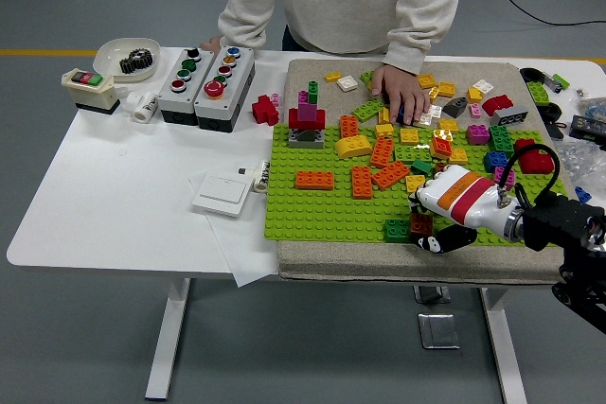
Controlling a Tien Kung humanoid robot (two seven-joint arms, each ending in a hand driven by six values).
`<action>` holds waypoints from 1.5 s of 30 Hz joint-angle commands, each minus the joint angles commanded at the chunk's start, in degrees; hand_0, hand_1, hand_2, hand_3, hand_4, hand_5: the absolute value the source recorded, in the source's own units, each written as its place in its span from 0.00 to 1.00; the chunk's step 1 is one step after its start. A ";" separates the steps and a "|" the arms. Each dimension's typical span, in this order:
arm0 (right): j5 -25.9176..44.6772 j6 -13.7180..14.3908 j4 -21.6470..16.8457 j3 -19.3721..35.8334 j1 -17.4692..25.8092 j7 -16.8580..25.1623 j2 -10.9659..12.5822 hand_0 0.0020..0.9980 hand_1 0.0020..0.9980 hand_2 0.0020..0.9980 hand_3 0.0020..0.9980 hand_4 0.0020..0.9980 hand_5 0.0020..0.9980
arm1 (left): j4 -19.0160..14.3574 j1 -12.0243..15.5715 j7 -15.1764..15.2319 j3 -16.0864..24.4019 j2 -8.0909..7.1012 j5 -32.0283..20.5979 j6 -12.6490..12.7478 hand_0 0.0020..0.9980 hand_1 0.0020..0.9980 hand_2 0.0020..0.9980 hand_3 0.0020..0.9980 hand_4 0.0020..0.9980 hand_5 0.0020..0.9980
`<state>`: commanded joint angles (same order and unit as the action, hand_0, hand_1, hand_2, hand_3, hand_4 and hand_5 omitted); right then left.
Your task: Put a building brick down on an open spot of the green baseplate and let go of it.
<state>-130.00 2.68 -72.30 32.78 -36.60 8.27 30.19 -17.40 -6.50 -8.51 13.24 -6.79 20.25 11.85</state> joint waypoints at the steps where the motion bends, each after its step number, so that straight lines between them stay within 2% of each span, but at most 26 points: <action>1: 0.00 -0.02 0.02 0.02 -0.01 0.05 -0.02 0.28 0.47 0.57 0.54 0.77 0.55 | 0.00 -0.01 0.01 -0.02 0.00 -0.02 0.00 0.75 0.76 0.79 0.68 0.79 0.74; 6: 0.00 -0.23 0.30 0.09 -0.05 0.13 -0.14 0.28 0.47 0.57 0.54 0.77 0.55 | 0.00 -0.06 0.03 -0.05 -0.02 -0.06 0.01 0.75 0.76 0.79 0.68 0.79 0.74; 7: 0.00 -0.25 0.37 0.09 -0.04 0.15 -0.16 0.31 0.49 0.63 0.55 0.80 0.55 | -0.01 -0.06 0.02 -0.05 -0.02 -0.07 0.01 0.75 0.76 0.79 0.68 0.79 0.74; 12: 0.00 -0.28 0.48 0.18 -0.08 0.16 -0.23 0.31 0.49 0.63 0.55 0.80 0.55 | -0.03 -0.11 0.03 -0.07 -0.05 -0.10 0.00 0.75 0.76 0.79 0.68 0.79 0.74; 13: 0.00 -0.27 0.49 0.18 -0.09 0.18 -0.24 0.33 0.51 0.66 0.55 0.81 0.55 | -0.03 -0.11 0.04 -0.08 -0.06 -0.13 0.01 0.75 0.76 0.79 0.68 0.79 0.74; 25: 0.00 0.18 0.48 0.45 -0.10 0.26 -0.27 0.34 0.52 0.68 0.56 0.82 0.55 | -0.03 -0.21 0.02 -0.07 -0.10 -0.12 0.02 0.76 0.76 0.79 0.68 0.79 0.74; 26: 0.00 0.18 0.47 0.50 -0.08 0.26 -0.27 0.39 0.58 0.71 0.61 0.84 0.55 | -0.03 -0.22 0.02 -0.07 -0.10 -0.13 0.02 0.76 0.76 0.79 0.68 0.79 0.74; 31: 0.00 0.57 0.58 0.70 0.03 0.40 -0.25 0.39 0.58 0.71 0.61 0.84 0.55 | -0.05 -0.26 -0.04 -0.01 -0.12 -0.02 0.00 0.76 0.76 0.79 0.68 0.79 0.74; 32: 0.00 0.68 0.65 0.74 0.03 0.45 -0.26 0.45 0.61 0.75 0.69 0.87 0.54 | -0.05 -0.26 -0.06 0.02 -0.12 0.02 -0.01 0.76 0.76 0.79 0.68 0.79 0.74; 37: 0.00 0.39 0.33 1.21 0.27 0.60 -0.17 0.45 0.61 0.75 0.69 0.87 0.54 | -0.04 -0.24 -0.06 0.03 -0.10 -0.01 -0.01 0.76 0.76 0.79 0.68 0.79 0.74; 38: 0.00 0.31 0.20 1.33 0.34 0.60 -0.12 0.52 0.64 0.78 0.82 0.93 0.55 | -0.04 -0.23 -0.06 0.03 -0.09 -0.02 -0.01 0.76 0.76 0.79 0.68 0.79 0.74; 43: 0.76 0.00 -2.78 4.41 2.31 0.90 1.16 0.52 0.64 0.78 0.82 0.93 0.55 | -0.03 -0.24 0.04 -0.12 -0.10 -0.22 0.03 0.76 0.76 0.79 0.68 0.79 0.74; 44: 1.29 0.24 -3.66 5.32 3.04 0.95 1.67 0.64 0.69 0.80 0.85 0.95 0.55 | -0.02 -0.24 0.06 -0.14 -0.11 -0.22 0.03 0.76 0.76 0.79 0.68 0.79 0.74; 45: 1.88 0.56 -5.09 6.90 4.04 0.97 2.20 0.64 0.69 0.80 0.85 0.95 0.55 | -0.01 -0.25 0.08 -0.16 -0.11 -0.23 0.03 0.76 0.76 0.79 0.68 0.79 0.74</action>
<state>-128.12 3.24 -77.38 39.68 -32.56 9.24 32.39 -17.41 -6.74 -8.43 13.08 -6.90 20.01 11.88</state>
